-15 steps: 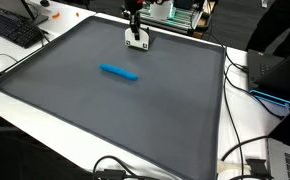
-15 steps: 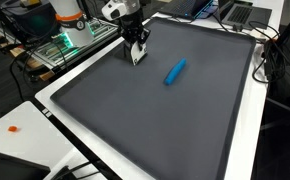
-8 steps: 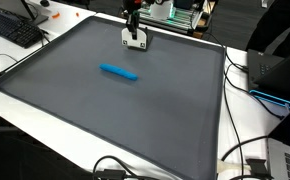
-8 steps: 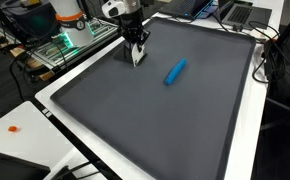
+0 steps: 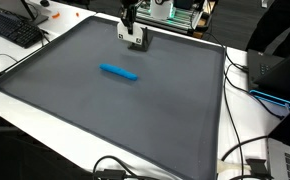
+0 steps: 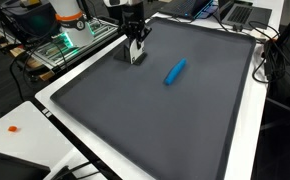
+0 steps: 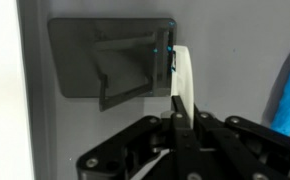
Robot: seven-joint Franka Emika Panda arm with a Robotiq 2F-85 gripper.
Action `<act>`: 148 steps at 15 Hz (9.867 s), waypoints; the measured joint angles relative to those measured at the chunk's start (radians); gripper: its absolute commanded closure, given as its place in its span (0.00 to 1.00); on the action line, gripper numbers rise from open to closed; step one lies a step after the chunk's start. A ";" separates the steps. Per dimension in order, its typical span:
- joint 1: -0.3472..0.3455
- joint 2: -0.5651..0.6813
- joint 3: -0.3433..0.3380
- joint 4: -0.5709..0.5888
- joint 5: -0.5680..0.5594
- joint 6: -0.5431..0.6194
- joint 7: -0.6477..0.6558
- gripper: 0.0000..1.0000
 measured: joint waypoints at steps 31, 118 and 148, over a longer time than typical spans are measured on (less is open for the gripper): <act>0.129 0.356 0.032 0.629 -0.013 -0.249 -0.979 0.96; 0.136 0.517 -0.037 0.734 -0.085 -0.330 -1.320 0.99; 0.120 0.559 -0.035 0.735 -0.006 -0.299 -1.311 0.99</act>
